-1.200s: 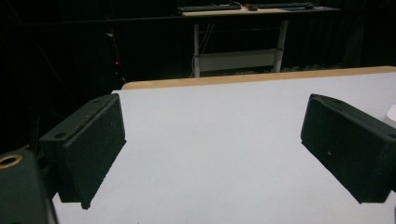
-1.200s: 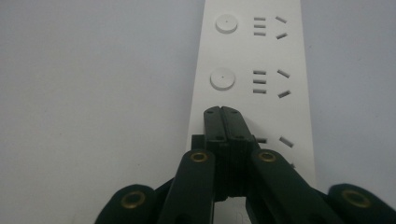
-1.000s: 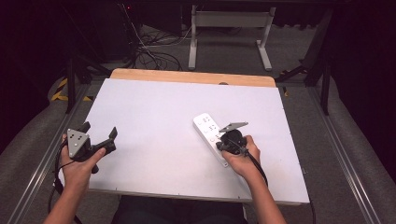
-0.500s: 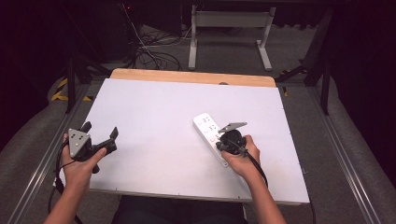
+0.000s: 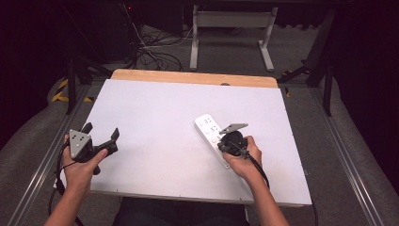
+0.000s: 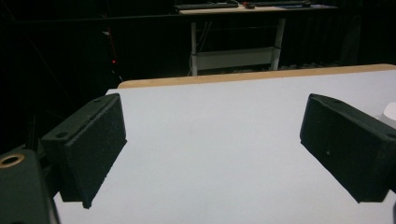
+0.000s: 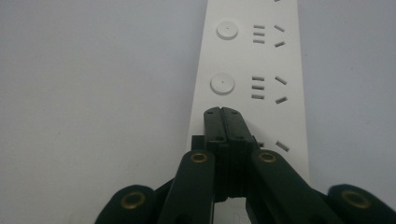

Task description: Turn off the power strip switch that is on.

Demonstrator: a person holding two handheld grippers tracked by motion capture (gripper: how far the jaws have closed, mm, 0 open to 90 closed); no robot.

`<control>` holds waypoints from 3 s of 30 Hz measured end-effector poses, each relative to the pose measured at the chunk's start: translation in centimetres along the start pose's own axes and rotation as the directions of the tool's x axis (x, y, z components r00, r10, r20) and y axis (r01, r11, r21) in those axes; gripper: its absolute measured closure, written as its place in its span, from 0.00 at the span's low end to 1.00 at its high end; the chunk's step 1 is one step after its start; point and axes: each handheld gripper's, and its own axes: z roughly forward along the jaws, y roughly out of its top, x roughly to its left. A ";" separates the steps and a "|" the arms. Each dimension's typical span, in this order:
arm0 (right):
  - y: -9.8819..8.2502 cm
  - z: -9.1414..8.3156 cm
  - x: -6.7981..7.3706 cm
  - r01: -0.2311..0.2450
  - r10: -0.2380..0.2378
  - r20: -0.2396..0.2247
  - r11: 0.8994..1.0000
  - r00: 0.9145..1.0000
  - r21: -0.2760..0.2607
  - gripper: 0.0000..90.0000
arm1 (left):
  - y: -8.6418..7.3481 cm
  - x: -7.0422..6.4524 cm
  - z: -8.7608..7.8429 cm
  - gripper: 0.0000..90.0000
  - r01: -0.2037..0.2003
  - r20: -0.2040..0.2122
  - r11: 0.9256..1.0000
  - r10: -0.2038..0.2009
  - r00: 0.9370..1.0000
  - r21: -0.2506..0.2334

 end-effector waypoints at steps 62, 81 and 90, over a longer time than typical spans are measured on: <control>-9.8 -8.9 -8.5 -0.180 0.348 0.062 0.620 0.935 -0.764 0.07 | 0.2 0.1 -0.4 0.09 0.001 -0.001 1.000 -0.001 1.000 -0.014; -10.6 -8.7 -8.7 -0.212 0.384 0.064 0.634 0.921 -0.744 0.07 | 0.3 0.0 -0.7 0.09 0.005 0.006 1.000 -0.005 1.000 -0.026; -10.3 -8.3 -8.8 -0.209 0.372 0.066 0.650 0.926 -0.730 0.08 | 0.2 0.2 -0.9 0.09 0.004 -0.001 1.000 -0.004 1.000 -0.020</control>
